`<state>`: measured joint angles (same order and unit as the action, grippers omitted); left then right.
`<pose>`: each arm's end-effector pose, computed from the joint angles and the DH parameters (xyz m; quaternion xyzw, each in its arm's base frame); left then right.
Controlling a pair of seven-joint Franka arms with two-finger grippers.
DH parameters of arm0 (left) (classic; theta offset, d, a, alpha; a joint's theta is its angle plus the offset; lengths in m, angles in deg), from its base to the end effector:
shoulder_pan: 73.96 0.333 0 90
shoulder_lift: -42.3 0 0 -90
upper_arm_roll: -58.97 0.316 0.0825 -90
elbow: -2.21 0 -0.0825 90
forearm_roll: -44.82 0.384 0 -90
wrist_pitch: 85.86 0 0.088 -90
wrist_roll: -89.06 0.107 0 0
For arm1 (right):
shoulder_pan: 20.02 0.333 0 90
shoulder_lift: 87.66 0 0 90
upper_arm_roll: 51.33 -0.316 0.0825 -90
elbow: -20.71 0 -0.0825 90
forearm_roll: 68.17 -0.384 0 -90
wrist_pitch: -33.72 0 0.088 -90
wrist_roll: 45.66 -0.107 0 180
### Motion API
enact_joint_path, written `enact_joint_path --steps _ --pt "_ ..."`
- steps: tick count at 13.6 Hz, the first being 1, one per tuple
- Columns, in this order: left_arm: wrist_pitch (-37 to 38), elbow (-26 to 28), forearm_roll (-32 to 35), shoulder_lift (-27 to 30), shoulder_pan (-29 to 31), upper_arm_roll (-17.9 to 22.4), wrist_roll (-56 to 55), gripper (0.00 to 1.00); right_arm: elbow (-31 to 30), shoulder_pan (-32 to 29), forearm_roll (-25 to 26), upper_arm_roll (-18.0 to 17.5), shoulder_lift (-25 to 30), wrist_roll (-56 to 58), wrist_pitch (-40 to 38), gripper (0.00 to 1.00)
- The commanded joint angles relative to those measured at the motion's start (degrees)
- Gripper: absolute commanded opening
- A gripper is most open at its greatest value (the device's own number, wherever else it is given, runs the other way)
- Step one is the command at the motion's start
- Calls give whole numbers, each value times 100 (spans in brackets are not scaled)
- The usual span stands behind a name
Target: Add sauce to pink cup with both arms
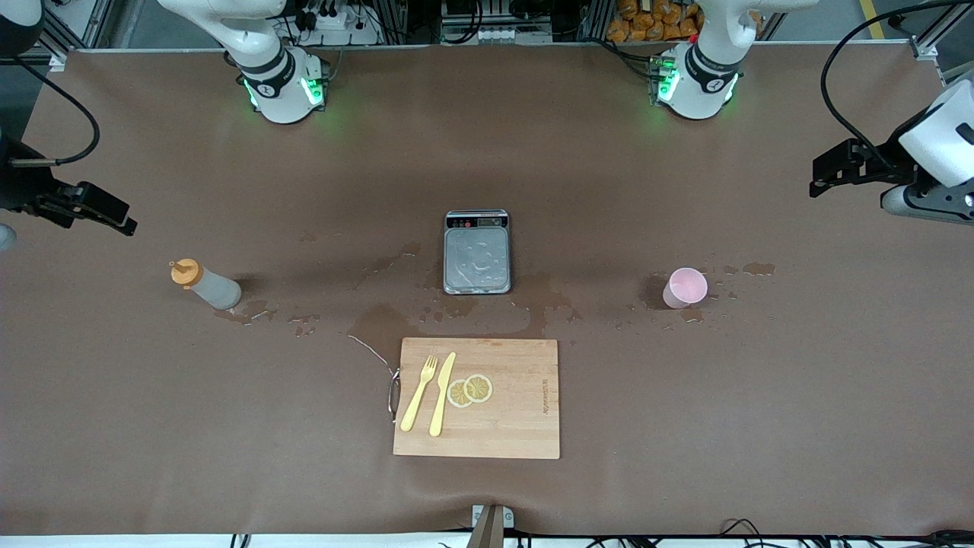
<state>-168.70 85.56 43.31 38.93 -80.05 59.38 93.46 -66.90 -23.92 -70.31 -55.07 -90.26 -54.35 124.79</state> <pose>0.5571 -0.0586 0.6353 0.9954 -0.0890 -0.0340 0.0125 0.5706 0.0015 0.6205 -0.9968 0.0774 -0.0060 0.0207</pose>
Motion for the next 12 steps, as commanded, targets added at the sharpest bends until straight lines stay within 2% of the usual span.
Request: enact_joint_path --steps 1,12 --pt "101 -38 -25 47 -15 29 174 100 -160 -5 47 -4 155 -71 33 100" --pt "189 32 -25 47 -15 29 157 100 -160 -14 47 -4 146 -71 42 100"
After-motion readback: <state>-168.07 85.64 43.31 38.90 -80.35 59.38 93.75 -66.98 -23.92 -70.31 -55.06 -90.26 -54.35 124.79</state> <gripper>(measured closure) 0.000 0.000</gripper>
